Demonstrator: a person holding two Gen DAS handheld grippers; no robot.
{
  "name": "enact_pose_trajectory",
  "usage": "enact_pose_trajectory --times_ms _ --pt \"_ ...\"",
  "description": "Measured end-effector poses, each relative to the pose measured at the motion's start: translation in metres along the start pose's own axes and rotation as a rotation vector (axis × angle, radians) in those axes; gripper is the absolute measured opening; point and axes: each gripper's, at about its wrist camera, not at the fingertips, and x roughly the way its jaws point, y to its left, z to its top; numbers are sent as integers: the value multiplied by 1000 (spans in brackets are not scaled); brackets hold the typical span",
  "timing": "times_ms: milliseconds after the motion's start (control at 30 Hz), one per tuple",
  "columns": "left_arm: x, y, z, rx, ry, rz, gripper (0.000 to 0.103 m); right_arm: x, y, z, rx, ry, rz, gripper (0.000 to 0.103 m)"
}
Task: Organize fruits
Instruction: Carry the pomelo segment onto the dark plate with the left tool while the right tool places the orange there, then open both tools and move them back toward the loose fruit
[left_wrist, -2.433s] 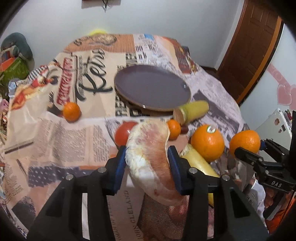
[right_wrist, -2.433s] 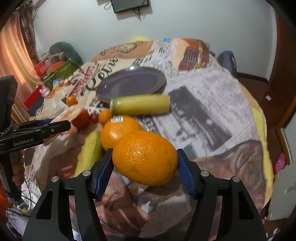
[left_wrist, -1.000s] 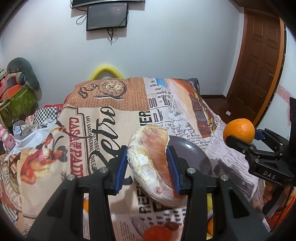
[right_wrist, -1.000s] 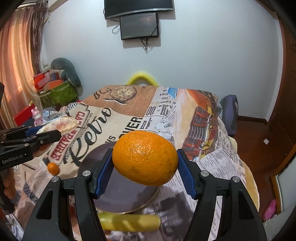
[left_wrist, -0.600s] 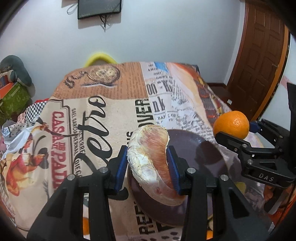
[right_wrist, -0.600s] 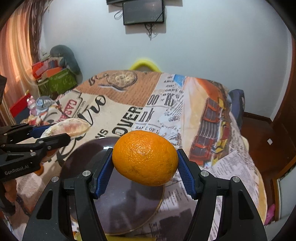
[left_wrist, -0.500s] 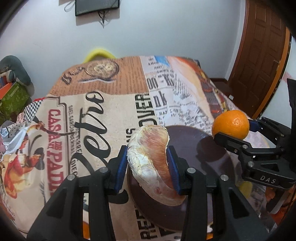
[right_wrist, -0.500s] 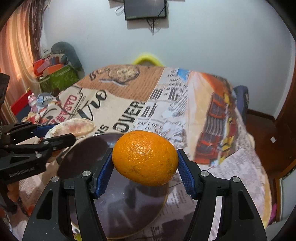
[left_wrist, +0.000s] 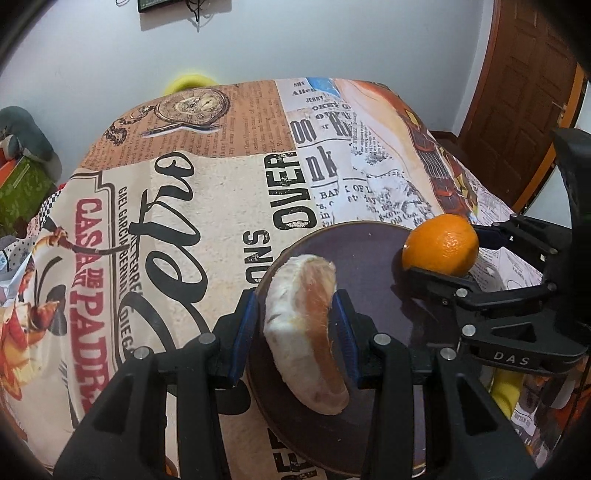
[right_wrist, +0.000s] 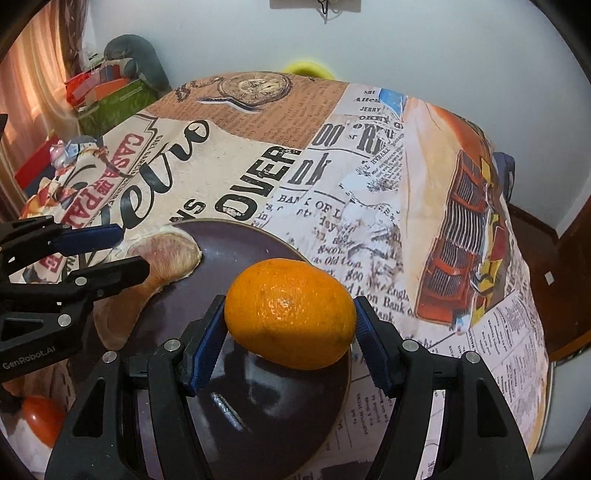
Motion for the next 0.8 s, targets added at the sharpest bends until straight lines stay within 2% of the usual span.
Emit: enact_pose_trajectory --times_ms 167,300,467,800 --pt "-11 9 -1 -49 -3 -23 42 -13 2 -4 9 -17 13 65" --pt "-33 14 -4 -65 -31 -18 42 -37 8 -5 1 -76 -13 75" --pt "-67 20 -19 -62 -53 -2 44 -72 16 -13 1 -116 -18 75" --pt "-130 24 -63 -68 -95 28 51 -128 37 -55 12 -151 -37 75"
